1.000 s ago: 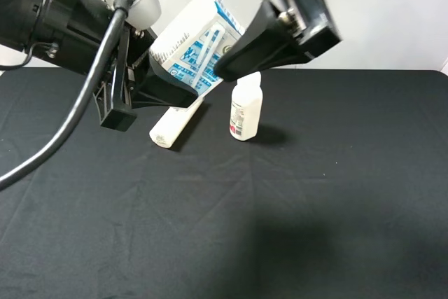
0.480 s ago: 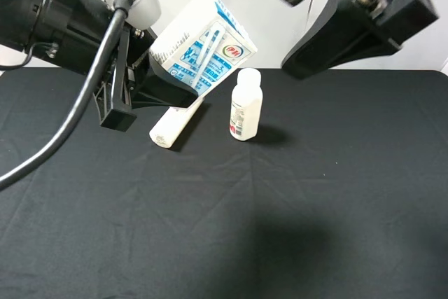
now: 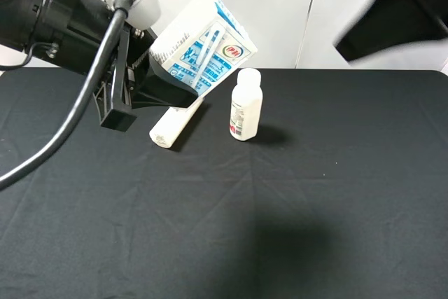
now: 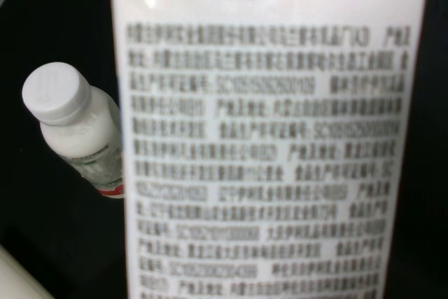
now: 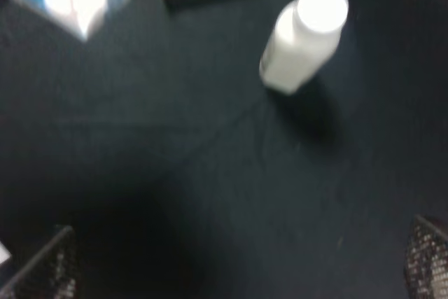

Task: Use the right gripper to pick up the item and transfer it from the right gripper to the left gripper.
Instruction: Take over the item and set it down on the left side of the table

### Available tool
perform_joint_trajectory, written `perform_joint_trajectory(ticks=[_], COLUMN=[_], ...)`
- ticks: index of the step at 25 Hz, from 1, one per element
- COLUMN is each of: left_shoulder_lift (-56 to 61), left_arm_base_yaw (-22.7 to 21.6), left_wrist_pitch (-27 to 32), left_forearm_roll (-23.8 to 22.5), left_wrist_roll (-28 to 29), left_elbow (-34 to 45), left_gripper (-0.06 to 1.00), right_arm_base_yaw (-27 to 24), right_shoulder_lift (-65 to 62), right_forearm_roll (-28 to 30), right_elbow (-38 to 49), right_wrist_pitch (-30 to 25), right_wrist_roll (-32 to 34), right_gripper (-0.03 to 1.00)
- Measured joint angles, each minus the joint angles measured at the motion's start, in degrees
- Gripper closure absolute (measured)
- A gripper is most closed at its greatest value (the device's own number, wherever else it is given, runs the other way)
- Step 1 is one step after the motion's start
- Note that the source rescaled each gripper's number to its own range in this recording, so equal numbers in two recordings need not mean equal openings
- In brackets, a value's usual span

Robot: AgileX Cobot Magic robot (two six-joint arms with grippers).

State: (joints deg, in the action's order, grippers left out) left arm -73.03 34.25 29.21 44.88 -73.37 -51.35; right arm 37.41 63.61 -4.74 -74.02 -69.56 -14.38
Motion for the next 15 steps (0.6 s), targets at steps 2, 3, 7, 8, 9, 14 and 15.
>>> perform_joint_trajectory(ticks=[2,3,7,8,9,14,15], left_shoulder_lift=[0.0,0.0,0.0,0.0,0.0,0.0,0.0], left_arm_base_yaw=[0.0,0.0,0.0,0.0,0.0,0.0,0.0], left_wrist_pitch=[0.0,0.0,0.0,0.0,0.0,0.0,0.0], left_forearm_roll=[0.0,0.0,0.0,0.0,0.0,0.0,0.0], left_wrist_roll=[0.0,0.0,0.0,0.0,0.0,0.0,0.0], left_elbow=[0.0,0.0,0.0,0.0,0.0,0.0,0.0], left_gripper=[0.94,0.94,0.94,0.94,0.94,0.94,0.94], right_arm_base_yaw=[0.0,0.0,0.0,0.0,0.0,0.0,0.0], right_shoulder_lift=[-3.6,-5.2,-12.4,-14.2,-16.1,-26.3,-28.8], right_forearm_roll=[0.0,0.0,0.0,0.0,0.0,0.1,0.1], right_elbow=[4.8,7.1,18.3,21.0,23.2,34.1,35.9], right_wrist_pitch=[0.0,0.0,-0.1,-0.1,-0.1,1.5,2.3], right_wrist_roll=[0.8,1.0,1.3,1.5,1.8,6.1,6.9], right_gripper=[-0.03,-0.03,-0.03,-0.03,-0.03,-0.03,-0.03])
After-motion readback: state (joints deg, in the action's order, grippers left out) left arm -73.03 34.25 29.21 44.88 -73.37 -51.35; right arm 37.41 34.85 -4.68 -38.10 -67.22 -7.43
